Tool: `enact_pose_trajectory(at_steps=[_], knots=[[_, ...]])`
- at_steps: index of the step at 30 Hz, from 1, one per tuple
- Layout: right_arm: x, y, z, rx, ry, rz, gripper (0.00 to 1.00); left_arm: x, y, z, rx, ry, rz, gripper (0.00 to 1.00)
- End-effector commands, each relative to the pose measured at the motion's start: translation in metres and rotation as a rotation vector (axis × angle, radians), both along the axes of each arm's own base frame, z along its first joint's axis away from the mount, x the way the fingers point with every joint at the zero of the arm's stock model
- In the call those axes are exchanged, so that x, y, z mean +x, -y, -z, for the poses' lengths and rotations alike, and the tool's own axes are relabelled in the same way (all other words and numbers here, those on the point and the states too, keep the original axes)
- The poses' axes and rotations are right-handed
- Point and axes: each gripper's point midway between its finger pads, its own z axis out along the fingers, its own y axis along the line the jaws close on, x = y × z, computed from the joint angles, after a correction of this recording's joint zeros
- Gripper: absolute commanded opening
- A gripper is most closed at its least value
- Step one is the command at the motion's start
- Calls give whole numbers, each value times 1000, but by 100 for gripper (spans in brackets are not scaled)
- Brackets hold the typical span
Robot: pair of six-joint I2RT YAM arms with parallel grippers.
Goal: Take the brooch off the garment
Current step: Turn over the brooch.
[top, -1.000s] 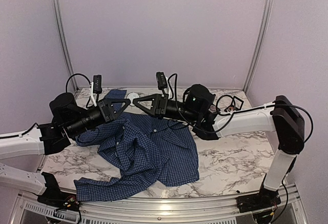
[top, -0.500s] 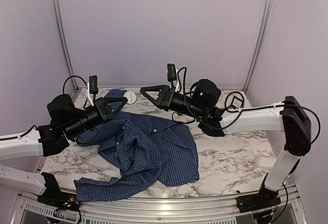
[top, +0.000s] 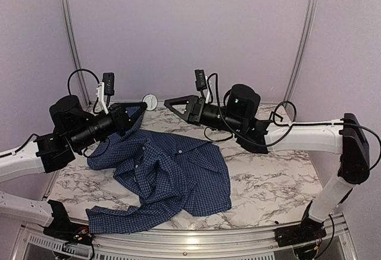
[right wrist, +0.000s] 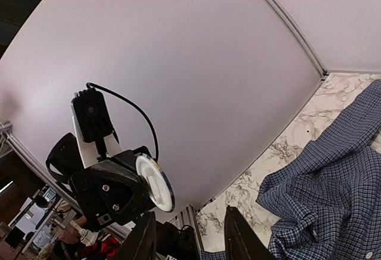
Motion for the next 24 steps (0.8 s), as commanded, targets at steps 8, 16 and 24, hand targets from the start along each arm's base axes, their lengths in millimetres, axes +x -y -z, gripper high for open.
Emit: enact_pose_trajectory(at_steps=[8, 16, 24], knots=[[-4, 20, -47, -30, 24, 33, 44, 3, -1, -46, 479, 544, -57, 0], [-3, 35, -66, -97, 57, 99, 47, -3, 7, -63, 716, 884, -92, 0], [-8, 37, -81, -126, 82, 82, 47, -7, 23, -57, 1023, 1169, -209, 0]])
